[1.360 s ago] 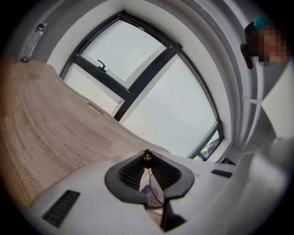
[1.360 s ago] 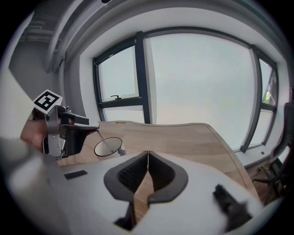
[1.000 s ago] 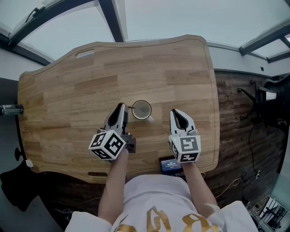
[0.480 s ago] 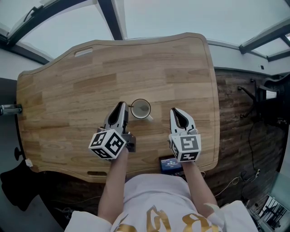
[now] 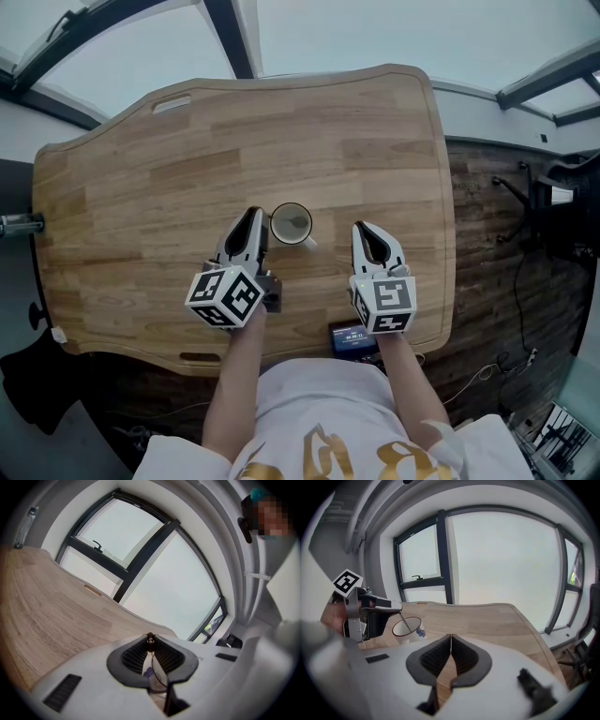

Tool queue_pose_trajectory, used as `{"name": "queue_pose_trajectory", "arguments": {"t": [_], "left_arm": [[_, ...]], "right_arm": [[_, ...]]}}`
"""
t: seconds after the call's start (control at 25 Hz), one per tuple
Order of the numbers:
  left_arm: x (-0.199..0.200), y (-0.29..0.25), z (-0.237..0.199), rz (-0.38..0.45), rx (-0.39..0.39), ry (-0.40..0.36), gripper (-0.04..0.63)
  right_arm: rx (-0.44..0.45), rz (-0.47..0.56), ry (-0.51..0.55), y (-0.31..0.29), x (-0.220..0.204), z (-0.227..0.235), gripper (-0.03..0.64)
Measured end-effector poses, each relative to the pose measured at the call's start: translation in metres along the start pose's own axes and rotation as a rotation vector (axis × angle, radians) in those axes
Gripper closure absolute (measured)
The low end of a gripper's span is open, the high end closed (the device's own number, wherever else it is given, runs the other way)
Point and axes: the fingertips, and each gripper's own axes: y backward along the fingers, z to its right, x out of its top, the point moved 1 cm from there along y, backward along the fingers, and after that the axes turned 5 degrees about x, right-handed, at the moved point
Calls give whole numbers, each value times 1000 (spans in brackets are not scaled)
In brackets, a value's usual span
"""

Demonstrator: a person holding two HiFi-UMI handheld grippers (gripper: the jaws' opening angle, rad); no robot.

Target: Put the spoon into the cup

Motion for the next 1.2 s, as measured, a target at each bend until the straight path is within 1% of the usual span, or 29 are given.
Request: {"name": "queue_pose_trajectory", "arguments": {"t": [0.6, 1.2], "left_arm": [[-4, -3, 4, -14, -6, -45, 545], [-10, -6, 9, -35, -9, -119, 545]], "right_arm": [[5, -1, 2, -1, 0, -2, 586], [7, 0, -3, 0, 1, -2, 586]]}}
